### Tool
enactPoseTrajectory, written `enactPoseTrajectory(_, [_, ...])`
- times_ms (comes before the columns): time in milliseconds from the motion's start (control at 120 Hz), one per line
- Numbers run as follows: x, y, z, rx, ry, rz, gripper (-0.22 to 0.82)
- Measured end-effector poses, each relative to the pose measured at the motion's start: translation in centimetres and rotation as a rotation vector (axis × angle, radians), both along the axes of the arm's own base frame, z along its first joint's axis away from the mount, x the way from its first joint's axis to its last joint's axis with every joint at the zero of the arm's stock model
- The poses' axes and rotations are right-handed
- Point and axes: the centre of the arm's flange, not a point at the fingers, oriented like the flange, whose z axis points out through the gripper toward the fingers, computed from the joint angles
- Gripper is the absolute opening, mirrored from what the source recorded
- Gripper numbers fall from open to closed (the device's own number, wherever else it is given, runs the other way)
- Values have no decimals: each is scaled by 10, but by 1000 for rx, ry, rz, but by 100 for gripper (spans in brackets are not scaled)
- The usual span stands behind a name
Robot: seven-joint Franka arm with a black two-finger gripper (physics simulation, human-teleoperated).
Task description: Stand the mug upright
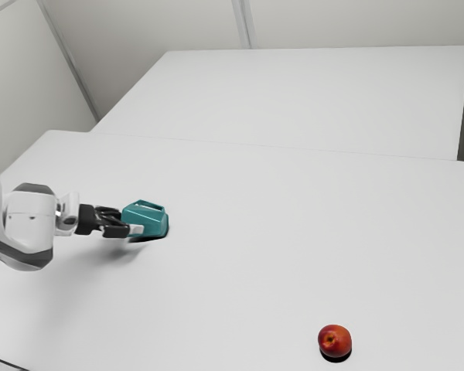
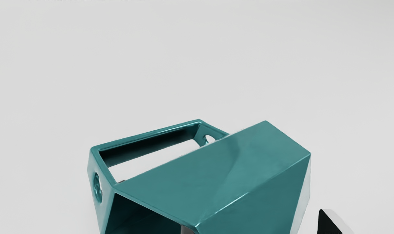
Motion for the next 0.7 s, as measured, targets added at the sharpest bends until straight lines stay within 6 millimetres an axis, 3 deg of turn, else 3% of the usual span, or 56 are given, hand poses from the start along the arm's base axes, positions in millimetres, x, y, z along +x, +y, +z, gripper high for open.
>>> enactPoseTrajectory(133, [3, -5, 1, 13, -23, -21, 29])
enactPoseTrajectory(367, [4, -5, 7, 32, -64, -33, -2])
enactPoseTrajectory(700, [7, -3, 20, 69, -111, -28, -16])
